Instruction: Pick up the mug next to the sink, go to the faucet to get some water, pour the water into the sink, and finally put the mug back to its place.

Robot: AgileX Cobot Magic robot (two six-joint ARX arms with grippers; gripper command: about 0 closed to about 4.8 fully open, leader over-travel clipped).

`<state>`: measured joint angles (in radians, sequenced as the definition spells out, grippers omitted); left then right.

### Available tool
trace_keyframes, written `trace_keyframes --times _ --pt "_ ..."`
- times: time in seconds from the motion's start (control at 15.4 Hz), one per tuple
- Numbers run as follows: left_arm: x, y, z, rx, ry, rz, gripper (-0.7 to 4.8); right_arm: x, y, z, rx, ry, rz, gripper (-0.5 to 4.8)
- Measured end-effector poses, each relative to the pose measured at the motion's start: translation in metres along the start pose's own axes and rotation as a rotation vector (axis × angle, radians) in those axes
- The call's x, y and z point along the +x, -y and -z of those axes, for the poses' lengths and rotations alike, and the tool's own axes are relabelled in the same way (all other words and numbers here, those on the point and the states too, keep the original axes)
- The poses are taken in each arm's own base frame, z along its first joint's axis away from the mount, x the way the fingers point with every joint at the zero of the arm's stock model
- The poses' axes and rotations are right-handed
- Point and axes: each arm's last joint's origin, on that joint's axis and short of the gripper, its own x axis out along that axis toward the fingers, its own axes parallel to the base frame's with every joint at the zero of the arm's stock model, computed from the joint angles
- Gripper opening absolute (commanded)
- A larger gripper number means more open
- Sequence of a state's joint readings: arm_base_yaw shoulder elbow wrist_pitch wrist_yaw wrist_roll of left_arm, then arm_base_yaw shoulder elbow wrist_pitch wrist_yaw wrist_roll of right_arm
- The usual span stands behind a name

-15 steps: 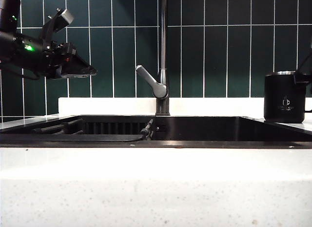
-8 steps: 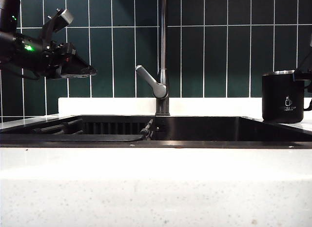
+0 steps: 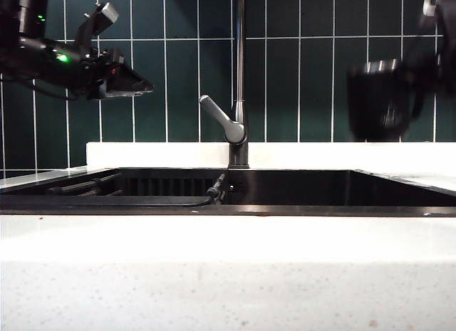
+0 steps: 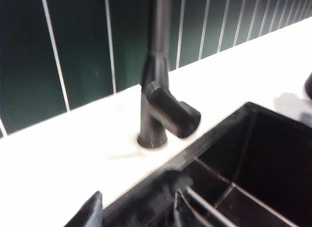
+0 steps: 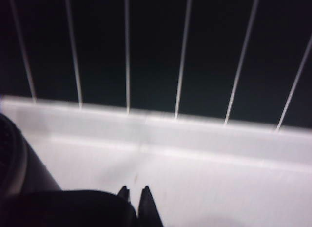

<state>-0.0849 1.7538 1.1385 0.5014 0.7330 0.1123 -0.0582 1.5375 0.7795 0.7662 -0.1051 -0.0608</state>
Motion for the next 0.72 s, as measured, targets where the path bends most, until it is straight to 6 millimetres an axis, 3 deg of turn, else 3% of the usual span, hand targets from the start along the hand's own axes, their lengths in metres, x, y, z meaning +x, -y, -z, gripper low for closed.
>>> trace_keyframes --times 0.2,0.52,0.72 --pt "0.022 -0.007 -0.006 0.000 0.006 0.058 1.83 0.012 -0.024 -0.033 -0.002 0.035 -0.075 0.00" --pt "0.064 -0.015 -0.002 -0.028 -0.007 0.175 1.84 0.024 -0.064 -0.060 -0.001 -0.041 -0.205 0.00" --pt "0.070 -0.018 -0.007 -0.016 0.005 0.182 1.84 0.027 -0.084 -0.068 0.000 -0.110 -0.263 -0.01"
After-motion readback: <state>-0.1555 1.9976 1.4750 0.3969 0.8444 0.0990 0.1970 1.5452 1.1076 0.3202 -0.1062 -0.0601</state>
